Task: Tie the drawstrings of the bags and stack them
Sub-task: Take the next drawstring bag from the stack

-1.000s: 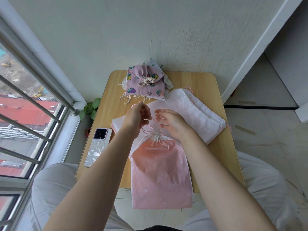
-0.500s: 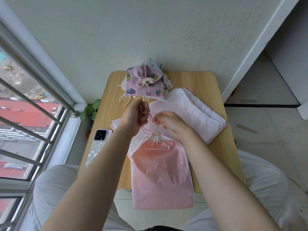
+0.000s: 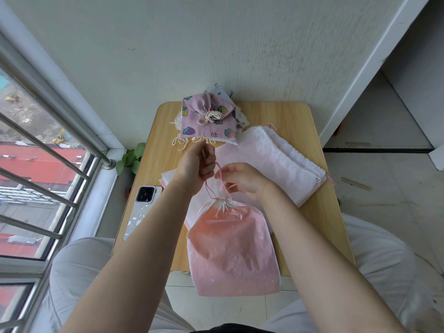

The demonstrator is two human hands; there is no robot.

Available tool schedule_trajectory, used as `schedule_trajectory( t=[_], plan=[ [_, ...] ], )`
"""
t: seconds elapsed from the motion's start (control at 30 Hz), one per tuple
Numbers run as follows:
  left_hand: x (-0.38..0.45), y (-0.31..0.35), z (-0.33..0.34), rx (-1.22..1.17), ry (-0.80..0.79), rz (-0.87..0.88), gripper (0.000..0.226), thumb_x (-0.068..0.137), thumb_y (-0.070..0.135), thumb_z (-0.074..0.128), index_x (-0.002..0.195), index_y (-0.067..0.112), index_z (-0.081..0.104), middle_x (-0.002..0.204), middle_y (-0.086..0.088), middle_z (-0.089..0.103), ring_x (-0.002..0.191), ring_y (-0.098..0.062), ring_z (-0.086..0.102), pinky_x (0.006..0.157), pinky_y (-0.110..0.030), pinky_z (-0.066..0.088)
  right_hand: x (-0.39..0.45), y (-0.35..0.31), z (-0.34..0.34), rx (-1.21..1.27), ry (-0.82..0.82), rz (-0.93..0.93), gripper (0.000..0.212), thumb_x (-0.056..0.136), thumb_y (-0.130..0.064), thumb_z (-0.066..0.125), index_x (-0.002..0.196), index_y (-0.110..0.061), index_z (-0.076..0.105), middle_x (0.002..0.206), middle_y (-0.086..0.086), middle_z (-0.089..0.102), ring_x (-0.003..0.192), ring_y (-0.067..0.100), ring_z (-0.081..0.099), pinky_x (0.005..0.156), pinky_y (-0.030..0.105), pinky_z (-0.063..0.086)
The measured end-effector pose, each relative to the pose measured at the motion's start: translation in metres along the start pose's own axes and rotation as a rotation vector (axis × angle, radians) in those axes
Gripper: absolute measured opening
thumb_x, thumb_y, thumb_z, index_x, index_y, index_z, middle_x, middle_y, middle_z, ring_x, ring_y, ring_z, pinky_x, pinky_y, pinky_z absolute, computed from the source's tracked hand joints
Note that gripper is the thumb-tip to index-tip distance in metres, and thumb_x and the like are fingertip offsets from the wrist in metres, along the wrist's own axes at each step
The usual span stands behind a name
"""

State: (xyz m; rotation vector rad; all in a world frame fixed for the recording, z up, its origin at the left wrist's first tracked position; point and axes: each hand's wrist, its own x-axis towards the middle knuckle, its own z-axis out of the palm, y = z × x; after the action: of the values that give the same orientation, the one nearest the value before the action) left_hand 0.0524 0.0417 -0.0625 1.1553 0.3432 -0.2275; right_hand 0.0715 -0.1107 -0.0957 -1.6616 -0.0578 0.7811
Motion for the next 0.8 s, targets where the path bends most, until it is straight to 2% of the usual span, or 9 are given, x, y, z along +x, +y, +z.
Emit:
schedule_trajectory(
  t=[0.17,0.27,0.33,0.43,0.47,0.53,0.6,0.67,0.8],
  plan=[
    [0.002,-0.001,-0.003,0.185,0.273,-0.010,0.038,0.100,0.031,0.038,0.076,0.012,0.060,0.079,-0.003,0.056,0.055,-0.014,0.050,0.052,-0.024,0.037,0.007,0.003,-0.016,0.362,0.240,0.029,0.026,0.098,-0.024,0.053,0.074,-0.014,0.056,0.077,0.004,0.059,0.077,0.022,0.058,0.068,0.031,0.046],
    [0.004,-0.007,-0.005,0.038,0.290,-0.043,0.044,0.104,0.032,0.035,0.073,0.010,0.057,0.081,-0.007,0.063,0.077,-0.022,0.063,0.072,-0.034,0.052,0.005,0.005,-0.024,0.836,0.330,0.019,0.034,0.097,-0.019,0.053,0.064,-0.013,0.045,0.073,0.008,0.063,0.077,0.025,0.065,0.076,0.035,0.054],
    [0.004,-0.011,-0.006,-0.206,0.251,-0.061,0.043,0.104,0.029,0.035,0.069,0.010,0.051,0.078,-0.010,0.064,0.082,-0.026,0.065,0.085,-0.038,0.051,0.002,0.005,-0.025,1.152,0.317,-0.045,0.037,0.096,-0.013,0.051,0.060,-0.012,0.042,0.073,0.010,0.065,0.078,0.026,0.070,0.084,0.040,0.057],
    [0.002,-0.015,-0.010,-0.652,0.204,-0.082,0.044,0.104,0.029,0.034,0.065,0.012,0.041,0.055,-0.004,0.045,0.052,-0.020,0.052,0.067,-0.032,0.052,-0.001,0.003,-0.026,1.333,0.314,-0.040,0.038,0.097,-0.014,0.048,0.061,-0.016,0.038,0.052,0.000,0.045,0.044,0.012,0.053,0.050,0.026,0.055],
    [0.003,-0.016,-0.012,-0.694,0.215,-0.099,0.044,0.104,0.030,0.035,0.063,0.014,0.039,0.050,0.000,0.033,0.043,-0.015,0.038,0.052,-0.025,0.043,-0.002,0.002,-0.026,1.250,0.315,0.007,0.038,0.097,-0.016,0.047,0.062,-0.019,0.034,0.049,-0.004,0.032,0.037,0.009,0.035,0.037,0.021,0.040],
    [0.003,-0.016,-0.017,-0.566,0.288,-0.114,0.044,0.103,0.030,0.036,0.060,0.017,0.035,0.048,0.004,0.021,0.038,-0.011,0.019,0.041,-0.021,0.017,-0.002,0.002,-0.028,0.866,0.403,0.074,0.035,0.095,-0.019,0.046,0.064,-0.021,0.029,0.051,-0.004,0.022,0.038,0.012,0.018,0.036,0.023,0.019],
    [0.003,-0.014,-0.022,-0.257,0.396,-0.078,0.042,0.100,0.028,0.037,0.059,0.020,0.033,0.046,0.006,0.022,0.039,-0.012,0.016,0.042,-0.021,0.010,-0.002,0.002,-0.033,0.277,0.560,0.026,0.030,0.090,-0.020,0.048,0.067,-0.019,0.030,0.059,0.001,0.026,0.048,0.016,0.022,0.045,0.025,0.021],
    [0.002,-0.011,-0.024,0.077,0.463,-0.005,0.038,0.096,0.023,0.039,0.058,0.019,0.035,0.045,0.004,0.029,0.042,-0.015,0.020,0.042,-0.019,0.015,-0.003,0.004,-0.034,-0.249,0.624,-0.085,0.029,0.088,-0.020,0.050,0.068,-0.018,0.029,0.065,0.002,0.029,0.058,0.017,0.025,0.053,0.030,0.023],
    [0.000,-0.015,-0.019,0.869,0.341,0.148,0.036,0.092,0.025,0.046,0.061,0.011,0.060,0.061,-0.001,0.056,0.055,-0.020,0.048,0.054,-0.028,0.037,-0.004,0.006,-0.021,-0.780,0.467,-0.109,0.024,0.086,-0.024,0.049,0.066,-0.013,0.041,0.063,0.003,0.044,0.058,0.020,0.036,0.054,0.030,0.029]
  ],
)
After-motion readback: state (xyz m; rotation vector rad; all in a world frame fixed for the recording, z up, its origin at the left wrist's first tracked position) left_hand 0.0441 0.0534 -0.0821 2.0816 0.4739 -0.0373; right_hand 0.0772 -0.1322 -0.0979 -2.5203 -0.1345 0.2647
